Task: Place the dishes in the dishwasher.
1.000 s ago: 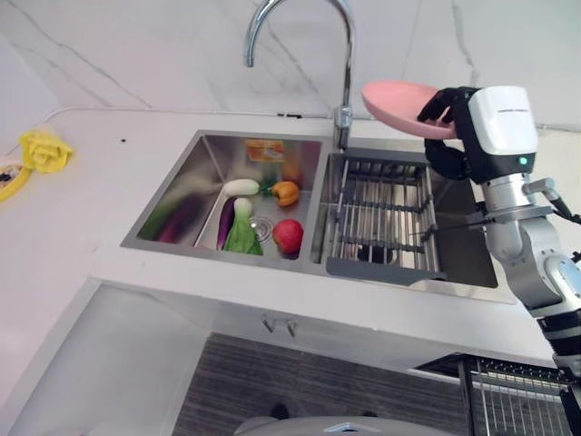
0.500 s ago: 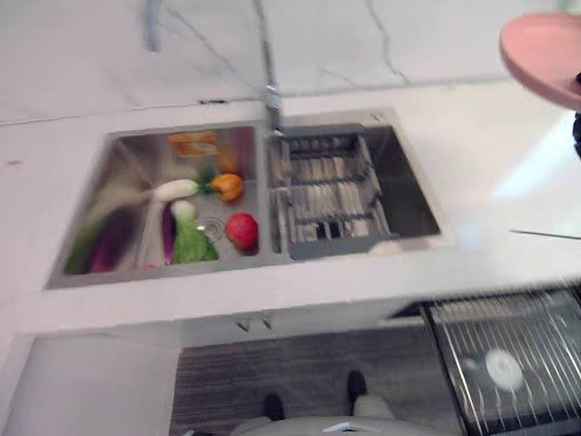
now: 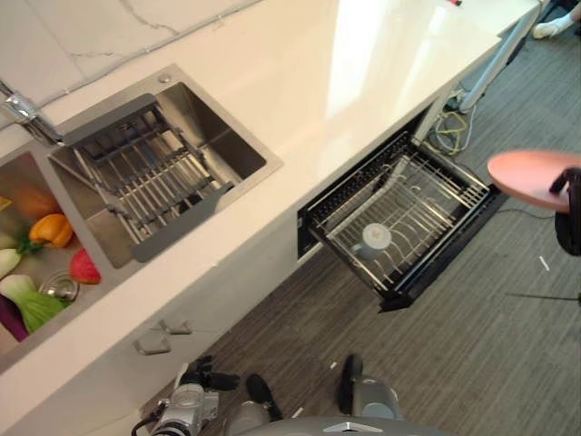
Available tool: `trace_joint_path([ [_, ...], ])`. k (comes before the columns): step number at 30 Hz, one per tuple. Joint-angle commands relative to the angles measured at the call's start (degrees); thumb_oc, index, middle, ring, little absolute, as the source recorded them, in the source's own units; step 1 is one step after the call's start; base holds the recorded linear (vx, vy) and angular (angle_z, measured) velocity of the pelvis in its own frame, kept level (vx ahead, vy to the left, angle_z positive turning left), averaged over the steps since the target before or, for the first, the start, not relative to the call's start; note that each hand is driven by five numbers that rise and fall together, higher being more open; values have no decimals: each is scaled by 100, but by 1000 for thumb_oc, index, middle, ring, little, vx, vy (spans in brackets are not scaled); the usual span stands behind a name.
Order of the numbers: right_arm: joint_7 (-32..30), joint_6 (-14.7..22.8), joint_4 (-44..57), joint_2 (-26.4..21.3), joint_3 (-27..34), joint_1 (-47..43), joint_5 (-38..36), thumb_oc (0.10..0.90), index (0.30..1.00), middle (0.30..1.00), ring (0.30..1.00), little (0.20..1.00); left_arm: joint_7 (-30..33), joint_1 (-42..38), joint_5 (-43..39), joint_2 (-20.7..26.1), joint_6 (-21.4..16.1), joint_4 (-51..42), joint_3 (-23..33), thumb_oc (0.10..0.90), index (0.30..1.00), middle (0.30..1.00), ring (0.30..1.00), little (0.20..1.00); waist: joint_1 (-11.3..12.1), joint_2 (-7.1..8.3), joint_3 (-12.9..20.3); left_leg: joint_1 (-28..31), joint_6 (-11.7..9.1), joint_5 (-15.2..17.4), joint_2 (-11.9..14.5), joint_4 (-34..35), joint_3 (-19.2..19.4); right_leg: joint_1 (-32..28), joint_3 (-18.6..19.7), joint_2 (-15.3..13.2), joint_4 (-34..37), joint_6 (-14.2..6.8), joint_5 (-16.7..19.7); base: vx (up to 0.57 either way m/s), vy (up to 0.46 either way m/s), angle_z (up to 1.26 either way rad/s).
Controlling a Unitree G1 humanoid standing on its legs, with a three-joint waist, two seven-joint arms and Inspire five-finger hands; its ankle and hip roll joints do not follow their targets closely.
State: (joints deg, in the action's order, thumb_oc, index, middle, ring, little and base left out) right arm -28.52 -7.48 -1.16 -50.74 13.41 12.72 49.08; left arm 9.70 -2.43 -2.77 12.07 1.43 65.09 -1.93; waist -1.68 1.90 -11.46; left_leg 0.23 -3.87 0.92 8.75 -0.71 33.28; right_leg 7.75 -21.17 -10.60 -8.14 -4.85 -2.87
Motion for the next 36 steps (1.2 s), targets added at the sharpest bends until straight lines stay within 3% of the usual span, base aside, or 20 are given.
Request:
trace_joint_path([
  [1, -320, -33, 506, -402, 241, -889, 186, 400, 300, 300, 300, 300, 38, 239, -141, -94, -54, 289, -27, 800, 900, 900, 900, 900, 446, 134, 514, -335, 353, -108, -427, 513, -86, -1345, -183, 3, 767, -725, -111, -49, -182, -72],
  [8, -98, 242, 404, -441, -340, -964, 199, 400, 300, 300, 300, 300, 15, 374, -45, -235, -54, 460, -84, 800, 900, 900, 900, 900, 384, -77, 498, -279, 160, -401, -288, 503, -220, -1627, -186, 308, 1082, -511, -212, -38, -147, -13],
  [10, 17, 454, 193, -491, -864, -1268, 8, 400, 300, 300, 300, 300, -11, 406, -7, -250, -35, 562, -139, 800, 900, 900, 900, 900, 415, -145, 504, -286, 87, -498, -246, 501, -367, -1743, -329, 405, 1131, -423, -289, -53, -121, 18],
  [15, 225, 616, -145, -524, -1346, -1496, -92, 400, 300, 300, 300, 300, -110, 507, 146, -242, -33, 643, -274, 800, 900, 900, 900, 900, 528, -165, 548, -271, 58, -524, -234, 497, -495, -1867, -528, 454, 1170, -357, -345, 7, -38, 32],
  [21, 293, 648, -785, -379, -1751, -1621, -174, 400, 300, 300, 300, 300, -152, 632, 185, -207, -37, 618, -327, 800, 900, 900, 900, 900, 622, -138, 557, -286, 64, -507, -279, 493, -616, -1911, -659, 460, 1161, -337, -368, 30, -1, 33],
  [23, 257, 489, -1668, -136, -2056, -1839, -345, 400, 300, 300, 300, 300, -167, 734, 171, -148, -45, 574, -442, 800, 900, 900, 900, 900, 776, -154, 556, -354, 84, -500, -341, 498, -694, -1892, -780, 439, 1108, -321, -377, 38, 16, 38],
  [28, 10, 296, -2607, 91, -2571, -2478, -369, 400, 300, 300, 300, 300, -115, 773, 157, -54, -72, 571, -486, 800, 900, 900, 900, 900, 888, -200, 508, -421, 98, -497, -394, 517, -799, -1853, -910, 401, 1086, -320, -370, 26, 4, 25],
  [30, -64, 244, -2965, 205, -2837, -2884, -503, 400, 300, 300, 300, 300, -81, 767, 86, 5, -108, 493, -527, 800, 900, 900, 900, 900, 973, -269, 424, -501, 93, -518, -433, 522, -849, -1778, -941, 371, 1087, -322, -363, -24, 2, 14],
  [32, -65, 158, -3450, 296, -3082, -3281, -625, 400, 300, 300, 300, 300, -73, 780, -50, 56, -180, 279, -627, 800, 900, 900, 900, 900, 1088, -437, 311, -636, 72, -576, -493, 522, -933, -1705, -1007, 324, 1147, -321, -328, -47, 18, 7],
  [33, -76, 164, -3480, 299, -3107, -3314, -632, 400, 300, 300, 300, 300, -74, 779, -54, 53, -178, 274, -622, 800, 900, 900, 900, 900, 1077, -441, 309, -642, 72, -578, -492, 522, -938, -1702, -1011, 326, 1148, -321, -326, -44, 31, 4],
  [36, -269, 111, -3981, 431, -3150, -3744, -1060, 400, 300, 300, 300, 300, -82, 803, -161, 50, -225, 157, -749, 800, 900, 900, 900, 900, 1166, -664, 192, -821, 44, -645, -554, 525, -1028, -1601, -1072, 300, 1203, -328, -287, -59, 43, 20],
])
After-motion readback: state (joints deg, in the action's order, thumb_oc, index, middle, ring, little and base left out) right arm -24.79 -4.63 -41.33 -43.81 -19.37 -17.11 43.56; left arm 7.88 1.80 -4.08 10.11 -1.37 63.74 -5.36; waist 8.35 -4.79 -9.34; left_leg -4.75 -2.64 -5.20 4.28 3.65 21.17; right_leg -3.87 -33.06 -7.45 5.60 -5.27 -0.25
